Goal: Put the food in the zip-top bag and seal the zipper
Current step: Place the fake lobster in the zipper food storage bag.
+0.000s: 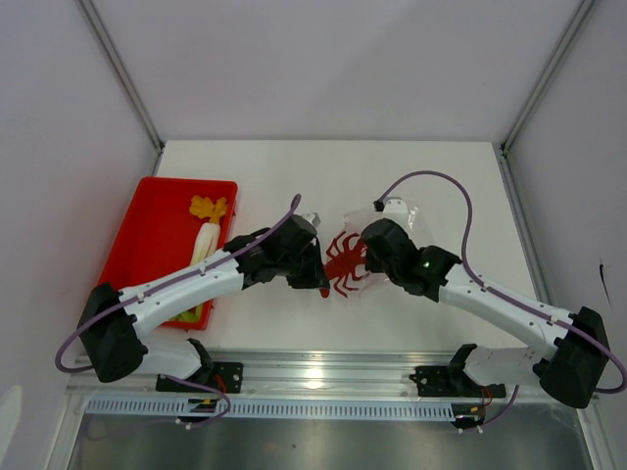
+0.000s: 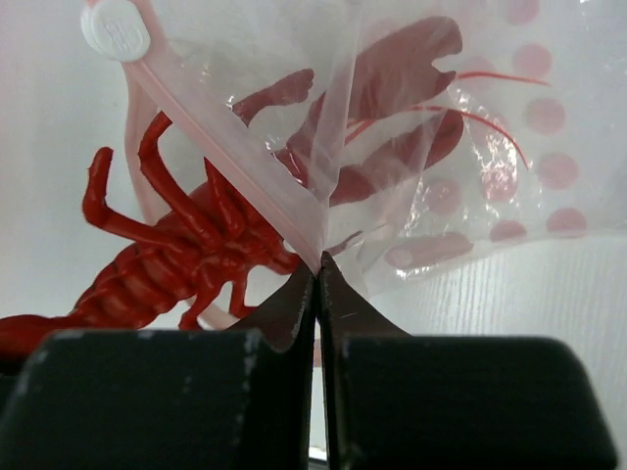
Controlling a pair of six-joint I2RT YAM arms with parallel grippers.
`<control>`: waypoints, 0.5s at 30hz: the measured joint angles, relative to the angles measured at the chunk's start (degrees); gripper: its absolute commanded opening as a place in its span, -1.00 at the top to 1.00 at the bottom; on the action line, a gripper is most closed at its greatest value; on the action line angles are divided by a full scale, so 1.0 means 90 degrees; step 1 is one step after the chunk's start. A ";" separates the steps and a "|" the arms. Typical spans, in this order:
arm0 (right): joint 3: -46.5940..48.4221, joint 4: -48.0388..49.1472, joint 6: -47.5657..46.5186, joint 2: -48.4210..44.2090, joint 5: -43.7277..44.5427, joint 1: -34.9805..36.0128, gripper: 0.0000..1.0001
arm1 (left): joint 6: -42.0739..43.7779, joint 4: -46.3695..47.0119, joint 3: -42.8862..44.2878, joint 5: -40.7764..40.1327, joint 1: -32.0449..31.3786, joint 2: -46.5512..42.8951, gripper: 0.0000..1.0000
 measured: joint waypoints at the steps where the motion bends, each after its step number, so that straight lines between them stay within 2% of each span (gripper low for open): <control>1: -0.0058 0.0046 -0.0117 -0.0010 -0.0002 0.0000 1.00 | 0.0017 -0.0015 0.0010 0.0063 0.0000 -0.0034 0.99; 11: -0.0143 0.0367 -0.0933 -0.0010 0.0063 -0.0012 1.00 | 0.0134 -0.0197 0.0044 0.0619 0.0000 -0.0289 0.99; 15: 0.0185 0.0250 -0.1071 -0.0010 0.0058 -0.0092 1.00 | 0.0136 -0.0226 0.0039 0.0614 0.0000 -0.0359 0.99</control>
